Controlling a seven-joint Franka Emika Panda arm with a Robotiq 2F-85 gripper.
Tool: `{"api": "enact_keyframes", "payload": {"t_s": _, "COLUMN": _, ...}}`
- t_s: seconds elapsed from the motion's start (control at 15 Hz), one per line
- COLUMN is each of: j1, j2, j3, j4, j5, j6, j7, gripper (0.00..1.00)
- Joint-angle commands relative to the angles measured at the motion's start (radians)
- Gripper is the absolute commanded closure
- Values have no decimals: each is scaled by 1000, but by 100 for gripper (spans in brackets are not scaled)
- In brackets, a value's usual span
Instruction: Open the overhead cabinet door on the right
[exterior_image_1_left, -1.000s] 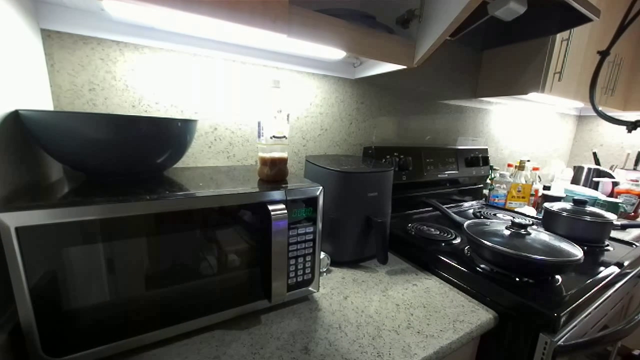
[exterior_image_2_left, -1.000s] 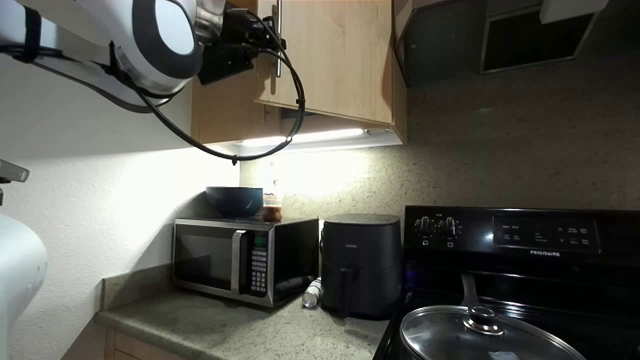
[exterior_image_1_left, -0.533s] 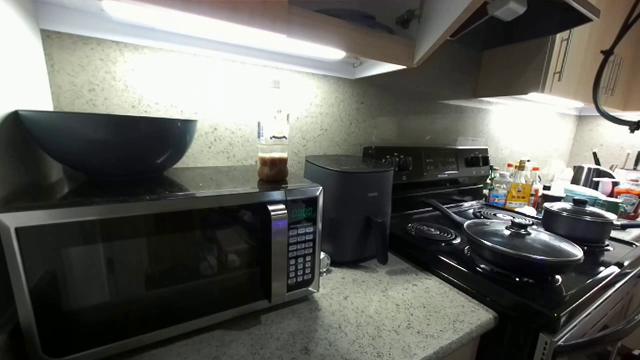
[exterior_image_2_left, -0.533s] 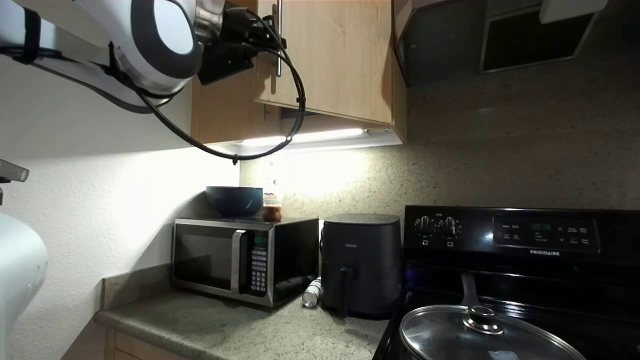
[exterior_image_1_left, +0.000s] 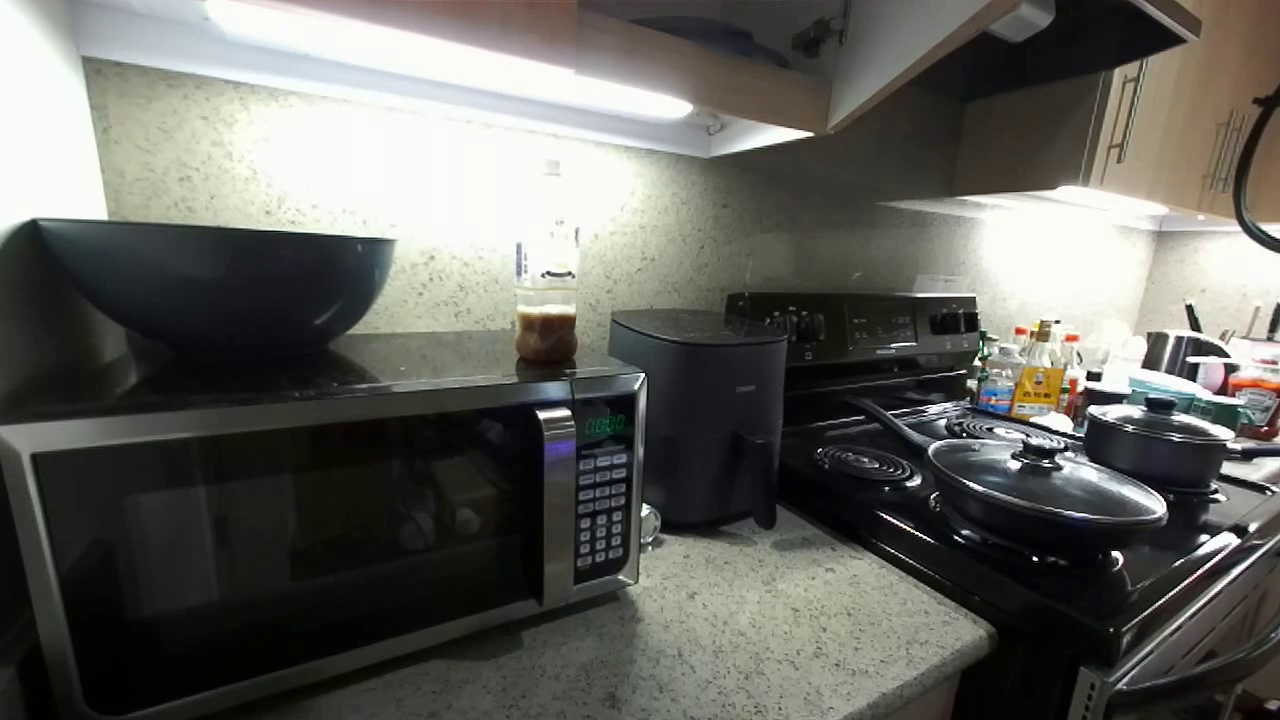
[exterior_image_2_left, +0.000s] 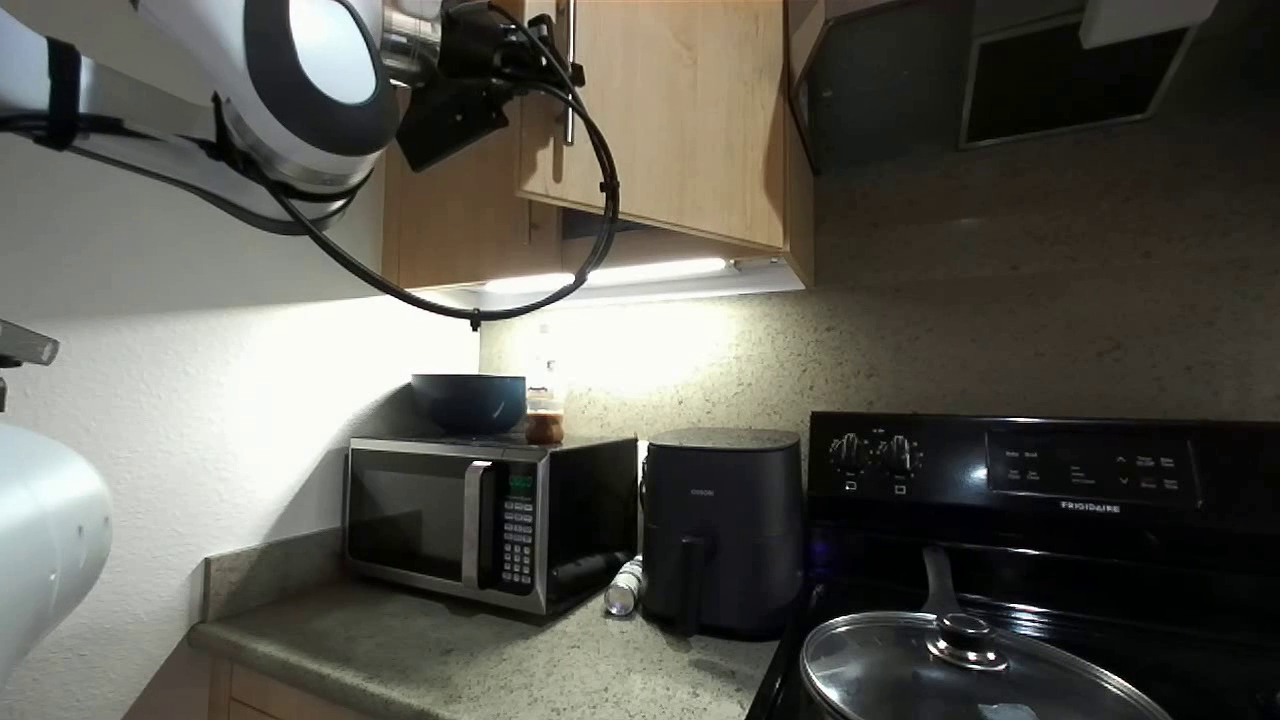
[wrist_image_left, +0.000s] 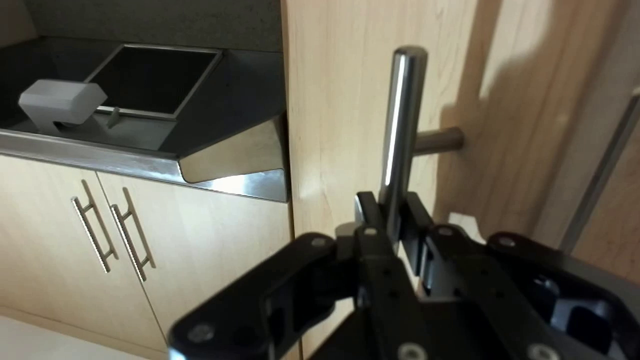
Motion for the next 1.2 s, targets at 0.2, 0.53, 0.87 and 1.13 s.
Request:
{"api": "enact_keyframes", "payload": {"t_s": 0.2, "j1": -112, "j2": -66, "j3": 15, "j4": -13, "j5": 37, "j6": 2, "j7": 10, "gripper": 35}}
{"api": "enact_keyframes", "payload": {"t_s": 0.53, "j1": -150, "j2": -71, "j3": 17, "j4": 4, "j5": 38, "j6": 28, "j7": 19, "gripper": 2}}
{"api": "enact_keyframes", "payload": {"t_s": 0.87, "j1": -168, "j2": -58, "j3": 21, "j4": 23, "j5": 39, "j6": 38, "j7": 26, "gripper": 0}}
{"api": "enact_keyframes", "payload": {"t_s": 1.13, "j1": -151, "j2": -69, "j3": 24, "j4": 46, "j5": 43, "j6": 31, "j7": 41, "gripper": 0}}
